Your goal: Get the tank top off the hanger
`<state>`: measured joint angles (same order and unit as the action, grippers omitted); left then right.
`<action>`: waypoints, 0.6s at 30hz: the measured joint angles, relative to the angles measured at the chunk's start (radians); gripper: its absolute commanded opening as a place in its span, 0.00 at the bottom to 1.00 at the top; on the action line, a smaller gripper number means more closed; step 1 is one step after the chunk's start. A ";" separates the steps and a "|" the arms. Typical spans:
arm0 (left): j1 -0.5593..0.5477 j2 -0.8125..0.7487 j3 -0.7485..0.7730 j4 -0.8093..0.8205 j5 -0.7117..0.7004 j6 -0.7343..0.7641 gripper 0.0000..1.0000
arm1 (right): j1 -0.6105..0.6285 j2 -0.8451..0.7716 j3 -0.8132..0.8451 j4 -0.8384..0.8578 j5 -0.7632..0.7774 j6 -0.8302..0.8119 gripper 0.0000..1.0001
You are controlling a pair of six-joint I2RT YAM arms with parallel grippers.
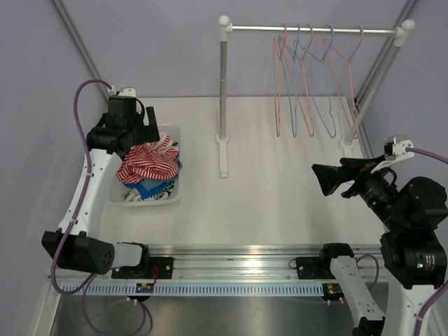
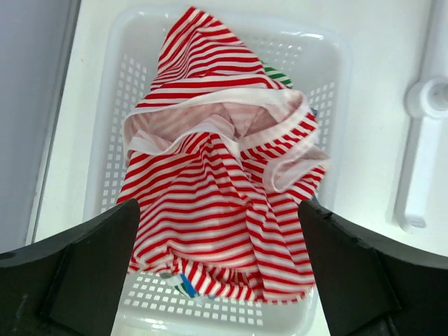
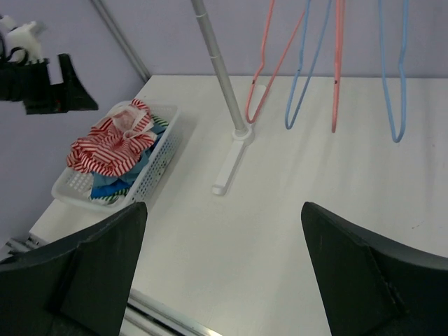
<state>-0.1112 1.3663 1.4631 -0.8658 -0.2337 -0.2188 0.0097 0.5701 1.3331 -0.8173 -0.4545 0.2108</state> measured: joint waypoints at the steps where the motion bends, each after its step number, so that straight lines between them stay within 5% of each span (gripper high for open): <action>1: -0.017 -0.033 -0.002 -0.001 -0.008 0.001 0.99 | 0.001 0.011 0.010 -0.013 0.026 0.003 0.99; 7: -0.194 -0.296 -0.005 -0.048 -0.096 -0.021 0.99 | 0.039 0.055 0.026 -0.086 0.194 0.008 1.00; 18: -0.192 -0.728 -0.111 -0.196 -0.255 -0.061 0.99 | 0.179 0.047 0.024 -0.216 0.481 -0.031 1.00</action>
<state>-0.3027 0.6380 1.3525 -1.0618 -0.4885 -0.2794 0.1886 0.6174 1.3575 -1.0332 0.0269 0.1795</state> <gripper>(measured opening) 0.988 0.993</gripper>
